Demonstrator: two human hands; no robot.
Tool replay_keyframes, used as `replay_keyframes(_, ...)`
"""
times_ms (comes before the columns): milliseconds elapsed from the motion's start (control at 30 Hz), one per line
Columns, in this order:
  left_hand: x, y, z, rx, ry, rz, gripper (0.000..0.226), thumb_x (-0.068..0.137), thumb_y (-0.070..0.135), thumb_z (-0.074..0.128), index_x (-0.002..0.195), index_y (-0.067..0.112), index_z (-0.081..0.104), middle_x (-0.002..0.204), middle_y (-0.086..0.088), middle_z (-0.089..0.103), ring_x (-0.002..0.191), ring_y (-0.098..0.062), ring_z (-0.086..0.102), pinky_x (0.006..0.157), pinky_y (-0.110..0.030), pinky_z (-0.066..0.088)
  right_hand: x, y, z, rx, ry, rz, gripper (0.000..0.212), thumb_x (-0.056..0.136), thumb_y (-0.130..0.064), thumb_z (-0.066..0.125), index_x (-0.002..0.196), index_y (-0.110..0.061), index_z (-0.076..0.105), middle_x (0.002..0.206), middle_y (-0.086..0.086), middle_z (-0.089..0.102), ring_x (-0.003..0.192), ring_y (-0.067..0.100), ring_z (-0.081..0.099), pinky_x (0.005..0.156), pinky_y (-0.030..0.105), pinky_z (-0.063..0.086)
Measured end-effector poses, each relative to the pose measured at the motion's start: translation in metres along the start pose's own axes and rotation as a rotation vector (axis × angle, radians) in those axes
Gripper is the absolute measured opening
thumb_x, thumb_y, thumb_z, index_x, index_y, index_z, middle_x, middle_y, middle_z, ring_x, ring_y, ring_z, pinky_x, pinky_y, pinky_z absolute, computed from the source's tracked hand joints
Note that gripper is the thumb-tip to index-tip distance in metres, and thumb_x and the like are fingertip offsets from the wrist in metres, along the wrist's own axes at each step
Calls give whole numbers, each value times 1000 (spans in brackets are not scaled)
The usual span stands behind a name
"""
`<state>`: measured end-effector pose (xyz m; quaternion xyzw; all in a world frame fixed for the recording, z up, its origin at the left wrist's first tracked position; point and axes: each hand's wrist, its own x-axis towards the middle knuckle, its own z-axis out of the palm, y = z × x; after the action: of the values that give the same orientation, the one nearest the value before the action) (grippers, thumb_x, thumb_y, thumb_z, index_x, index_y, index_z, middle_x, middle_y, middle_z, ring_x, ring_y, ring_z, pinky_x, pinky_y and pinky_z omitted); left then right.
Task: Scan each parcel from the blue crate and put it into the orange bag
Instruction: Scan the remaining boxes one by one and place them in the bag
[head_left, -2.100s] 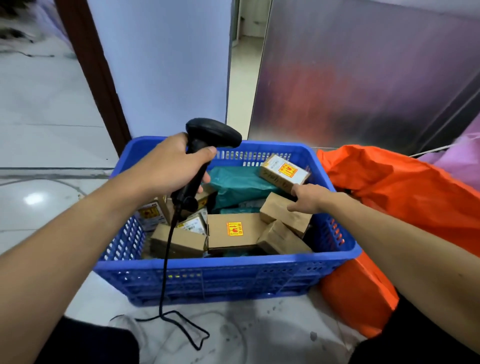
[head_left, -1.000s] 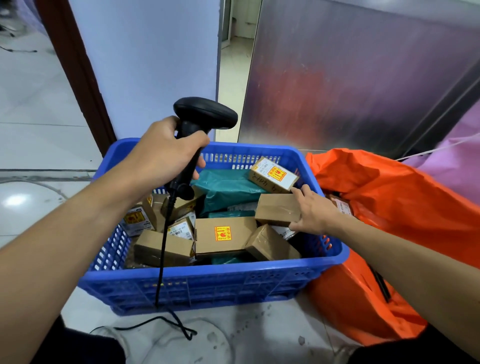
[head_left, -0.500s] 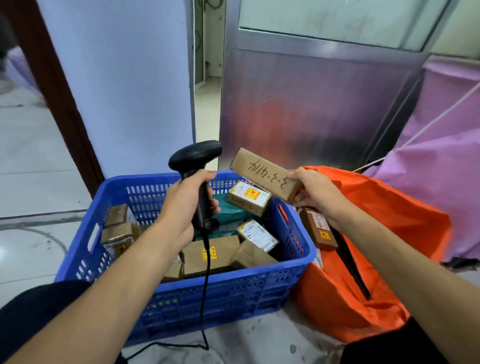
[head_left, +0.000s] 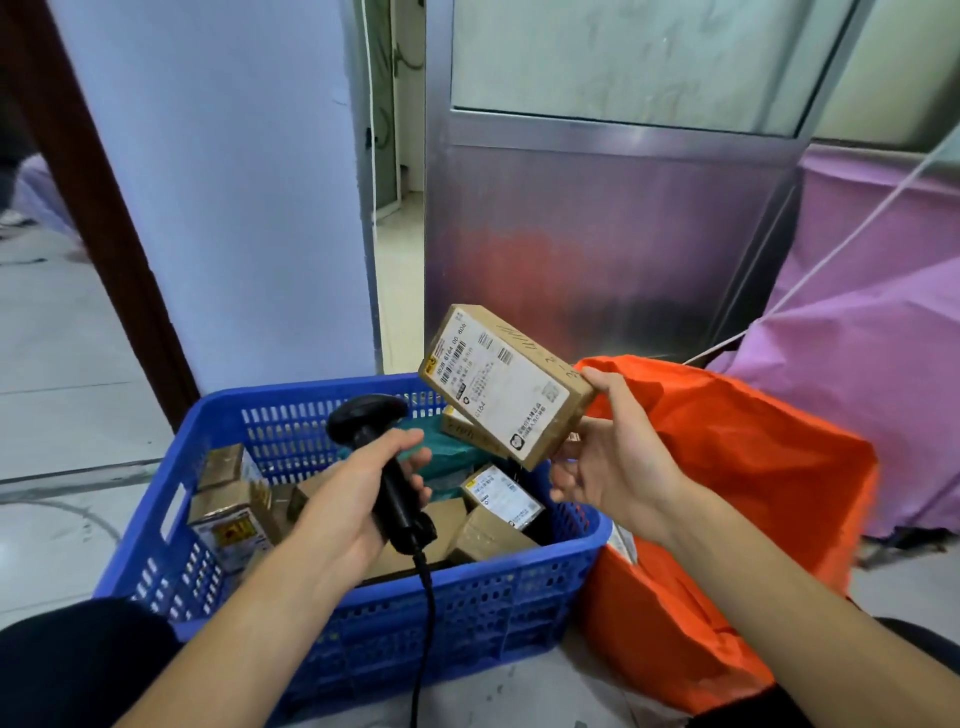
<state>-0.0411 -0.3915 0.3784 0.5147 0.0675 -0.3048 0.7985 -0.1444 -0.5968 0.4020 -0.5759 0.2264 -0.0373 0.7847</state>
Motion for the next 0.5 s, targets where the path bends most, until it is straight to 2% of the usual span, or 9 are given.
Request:
replay_keyframes(100,-4,3,1,7,-14,13,38,81,29,84,110,11,69,96,-12,77,61,-17,57,70,-34,57,1,1,1,31,-73,14,65,91,-71,43,96,-8,59,66,7,57,53,24,41,62,37,43)
replay_keyframes(200,-8,4,0,-1,-60,14,55,72,38,87,114,12,64,109,-15,79,62,-18,60,74,-37,57,3,4,3,59,-155,2,71,89,-73,47,107,-6,59,74,10,56,56,25,39,62,38,44)
replay_keyframes(300,-11,5,2,-37,-96,31,64,71,41,85,123,9,64,109,-16,79,62,-19,63,79,-39,58,4,8,7,55,-241,-20,77,87,-74,50,122,-7,61,87,16,56,58,26,39,63,39,47)
replay_keyframes(400,-14,6,4,-62,-108,60,60,73,42,83,124,12,71,101,-12,79,64,-18,65,87,-42,57,6,12,11,58,-274,-6,74,92,-72,45,123,-7,62,89,16,59,58,26,39,63,39,47)
replay_keyframes(500,-16,6,5,-67,-115,71,53,73,41,83,119,16,76,107,-12,79,68,-18,66,82,-40,58,7,14,13,64,-298,12,72,93,-72,43,120,-7,62,90,15,61,58,26,40,64,39,48)
